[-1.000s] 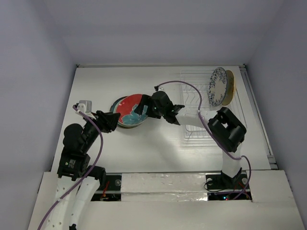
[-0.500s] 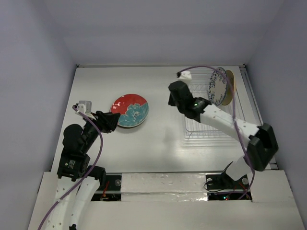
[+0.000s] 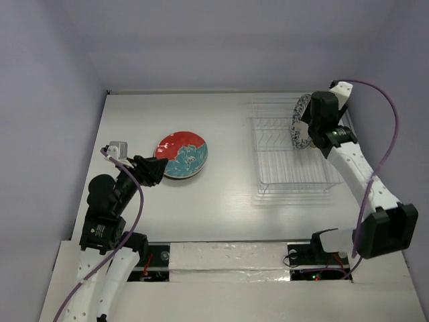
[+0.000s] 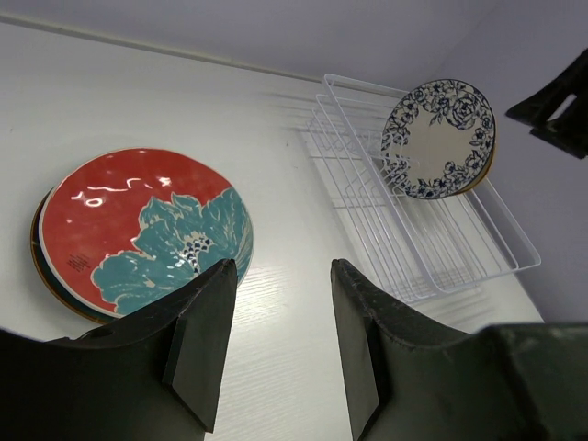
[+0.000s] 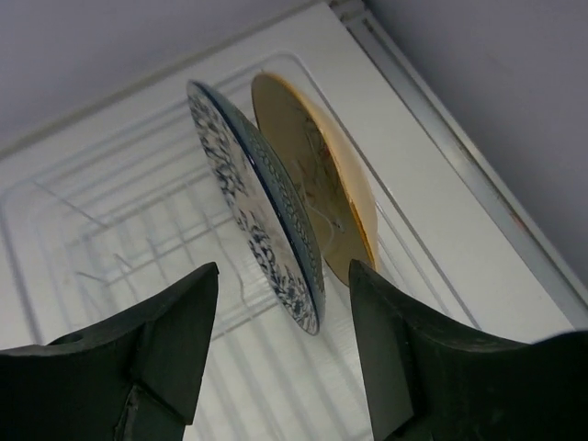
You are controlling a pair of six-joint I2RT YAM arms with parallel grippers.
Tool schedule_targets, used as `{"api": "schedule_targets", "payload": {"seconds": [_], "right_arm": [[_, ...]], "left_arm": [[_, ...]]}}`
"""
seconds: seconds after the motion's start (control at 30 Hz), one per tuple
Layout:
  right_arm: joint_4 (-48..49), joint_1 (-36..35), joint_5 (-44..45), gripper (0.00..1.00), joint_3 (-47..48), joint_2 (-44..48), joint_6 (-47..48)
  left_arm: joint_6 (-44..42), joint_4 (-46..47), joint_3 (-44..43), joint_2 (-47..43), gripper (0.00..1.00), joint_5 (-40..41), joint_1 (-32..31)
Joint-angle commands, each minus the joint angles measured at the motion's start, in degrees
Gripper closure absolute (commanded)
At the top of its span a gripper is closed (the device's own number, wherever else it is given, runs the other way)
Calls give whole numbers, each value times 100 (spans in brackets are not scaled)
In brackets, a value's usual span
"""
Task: Unload the plates from the dish rack
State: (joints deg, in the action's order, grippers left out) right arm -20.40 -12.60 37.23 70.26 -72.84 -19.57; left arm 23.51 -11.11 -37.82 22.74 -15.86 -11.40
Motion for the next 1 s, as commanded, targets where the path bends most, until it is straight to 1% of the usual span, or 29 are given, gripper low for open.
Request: {"api": "schedule_targets", "payload": {"seconds": [0.0, 0.07, 0.17, 0.27, 0.3, 0.37, 0.5, 0.53, 0.6, 0.63, 0.7, 0.8, 0.83, 0.9, 0.97], "right_arm": [[-18, 135, -251, 36, 259, -555, 278], [-51, 276, -444, 38, 453, -959, 279], [-104, 337, -357, 42, 734, -1398, 340], [-201, 399, -103, 47, 884, -1645, 401], [-236, 399, 124, 49, 902, -1768, 419], [-201, 399, 275, 50, 911, -1848, 480], [-227, 399, 293, 55, 989, -2015, 498], [-236, 399, 276, 60, 1016, -2076, 498], [-297, 399, 293, 64, 1051, -2120, 507], [-324, 399, 302, 76, 1077, -2129, 516], [-350, 399, 389, 87, 1104, -2103, 533], [-333, 399, 478, 91, 1122, -1875, 682], [-298, 347, 521, 96, 1122, -1796, 744], [-236, 285, 539, 100, 1148, -1506, 902], [-149, 224, 399, 100, 1165, -1200, 1095]], "left_arm": [[40, 189, 82, -24, 57, -31, 41], [40, 180, 82, -33, 57, -31, 41], [40, 171, 82, -42, 57, -23, 41], [40, 188, 91, -42, 57, -40, 41], [40, 189, 82, -33, 57, -40, 41], [31, 188, 82, -42, 57, -49, -11], [31, 180, 82, -42, 57, -49, -12], [31, 180, 91, -50, 57, -40, -12], [31, 180, 82, -51, 57, -40, -12], [31, 171, 82, -51, 57, -40, -12], [22, 162, 73, -51, 57, -14, -12], [22, 153, 73, -51, 57, -14, -12], [22, 162, 73, -51, 57, -5, -12], [22, 180, 73, -33, 57, -31, -12], [22, 180, 82, -33, 57, -31, -12]]}}
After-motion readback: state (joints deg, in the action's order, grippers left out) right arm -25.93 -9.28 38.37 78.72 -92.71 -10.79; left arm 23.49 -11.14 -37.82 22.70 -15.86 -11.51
